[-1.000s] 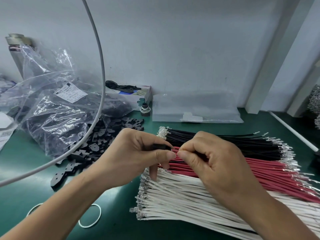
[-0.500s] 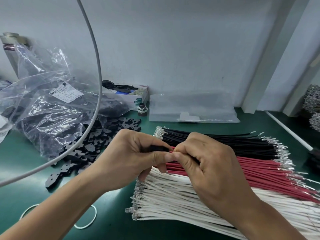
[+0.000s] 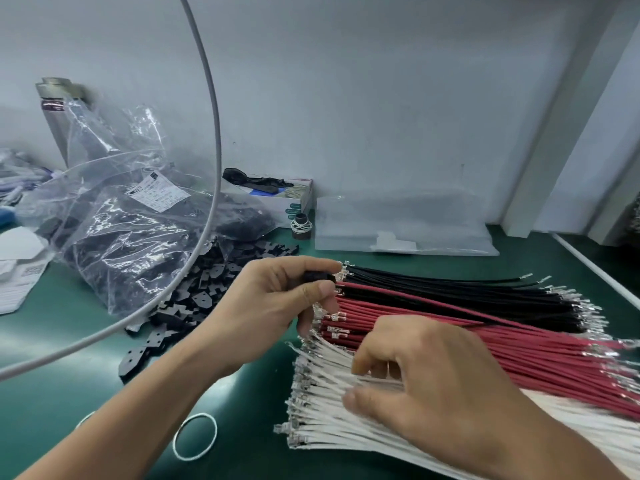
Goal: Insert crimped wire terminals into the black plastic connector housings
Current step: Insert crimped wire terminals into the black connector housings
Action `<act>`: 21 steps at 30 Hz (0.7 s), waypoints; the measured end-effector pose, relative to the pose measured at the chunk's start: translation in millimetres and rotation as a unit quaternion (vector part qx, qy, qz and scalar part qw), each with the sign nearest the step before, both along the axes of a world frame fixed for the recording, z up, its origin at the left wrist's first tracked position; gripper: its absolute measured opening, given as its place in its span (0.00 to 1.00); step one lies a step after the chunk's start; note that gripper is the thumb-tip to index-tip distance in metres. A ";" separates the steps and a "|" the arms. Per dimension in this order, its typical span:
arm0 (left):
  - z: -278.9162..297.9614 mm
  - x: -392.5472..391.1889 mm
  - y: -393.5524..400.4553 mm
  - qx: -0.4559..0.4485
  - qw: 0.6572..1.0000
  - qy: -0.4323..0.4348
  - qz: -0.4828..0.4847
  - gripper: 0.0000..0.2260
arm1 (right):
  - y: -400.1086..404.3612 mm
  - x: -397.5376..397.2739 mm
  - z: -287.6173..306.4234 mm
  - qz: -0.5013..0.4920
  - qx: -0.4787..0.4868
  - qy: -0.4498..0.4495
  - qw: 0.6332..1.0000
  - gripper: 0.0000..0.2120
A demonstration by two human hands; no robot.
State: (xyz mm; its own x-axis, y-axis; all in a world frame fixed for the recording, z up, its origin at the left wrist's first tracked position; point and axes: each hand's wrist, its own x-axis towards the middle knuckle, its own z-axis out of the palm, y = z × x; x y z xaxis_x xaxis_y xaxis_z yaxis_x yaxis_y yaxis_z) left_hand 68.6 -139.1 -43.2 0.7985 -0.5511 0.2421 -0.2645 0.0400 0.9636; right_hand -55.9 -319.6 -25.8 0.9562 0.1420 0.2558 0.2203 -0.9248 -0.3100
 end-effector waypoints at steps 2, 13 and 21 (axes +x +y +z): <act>-0.9 0.1 -0.7 -0.002 1.000 0.002 -0.003 0.14 | -0.4 2.5 -2.9 0.003 0.030 0.017 0.999 0.12; -0.6 3.2 2.2 0.008 1.000 0.022 -0.006 0.10 | -13.5 3.6 6.2 0.016 0.125 -0.002 0.992 0.04; 0.3 4.3 5.9 -0.014 0.996 0.055 -0.072 0.13 | -18.5 2.3 6.9 -0.046 0.067 -0.198 0.977 0.06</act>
